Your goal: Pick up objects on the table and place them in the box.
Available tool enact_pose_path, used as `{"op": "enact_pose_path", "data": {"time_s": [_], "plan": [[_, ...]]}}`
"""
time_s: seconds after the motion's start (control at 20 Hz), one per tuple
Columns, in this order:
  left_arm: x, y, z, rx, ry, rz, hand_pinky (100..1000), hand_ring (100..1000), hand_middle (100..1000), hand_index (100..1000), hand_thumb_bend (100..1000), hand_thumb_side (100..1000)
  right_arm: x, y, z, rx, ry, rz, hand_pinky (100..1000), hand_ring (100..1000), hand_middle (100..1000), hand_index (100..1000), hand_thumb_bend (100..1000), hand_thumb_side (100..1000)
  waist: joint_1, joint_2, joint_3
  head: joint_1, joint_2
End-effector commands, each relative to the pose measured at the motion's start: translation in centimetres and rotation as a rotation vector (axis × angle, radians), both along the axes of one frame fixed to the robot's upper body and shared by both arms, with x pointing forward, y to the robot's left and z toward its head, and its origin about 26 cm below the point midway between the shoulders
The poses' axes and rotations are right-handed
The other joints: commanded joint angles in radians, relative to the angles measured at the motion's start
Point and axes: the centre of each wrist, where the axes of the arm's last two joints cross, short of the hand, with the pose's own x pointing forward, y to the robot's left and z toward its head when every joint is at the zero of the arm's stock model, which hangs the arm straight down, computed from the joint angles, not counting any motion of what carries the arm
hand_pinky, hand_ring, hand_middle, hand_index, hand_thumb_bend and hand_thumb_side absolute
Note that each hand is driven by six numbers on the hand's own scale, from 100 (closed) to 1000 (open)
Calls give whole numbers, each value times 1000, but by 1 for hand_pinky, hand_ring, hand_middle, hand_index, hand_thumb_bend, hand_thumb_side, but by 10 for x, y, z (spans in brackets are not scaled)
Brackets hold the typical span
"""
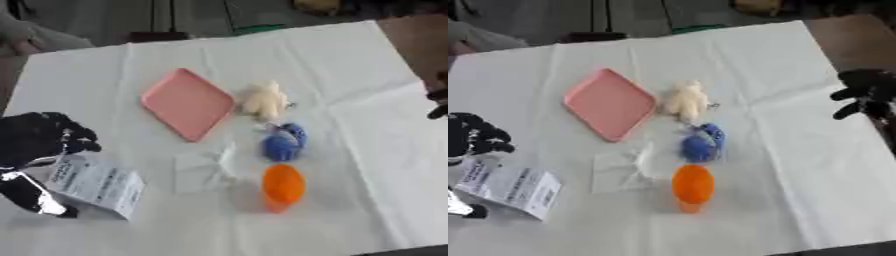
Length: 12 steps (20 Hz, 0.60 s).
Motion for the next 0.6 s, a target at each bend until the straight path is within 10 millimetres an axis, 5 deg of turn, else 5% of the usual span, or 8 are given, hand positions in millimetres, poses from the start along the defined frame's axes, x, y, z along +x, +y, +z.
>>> {"op": "enact_pose_path", "data": {"time_s": [0.05,0.3,0.6], "plan": [[3,4,5,15,-30,6,800,796,813,895,844,754,-1,2,9,-12,-31,19,539,688,760,737,100,903,-4,-11,-1,5,0],[5,6,1,14,-32,10,799,795,812,896,844,756,-1,2,9,-12,-31,20,538,687,760,737,100,904,-4,-9,-2,59,4],[9,7,-5,26,9,16,795,792,799,890,845,783,0,3,9,-13,-31,22,538,687,760,737,100,904,-4,-8,-3,61,8]]}}
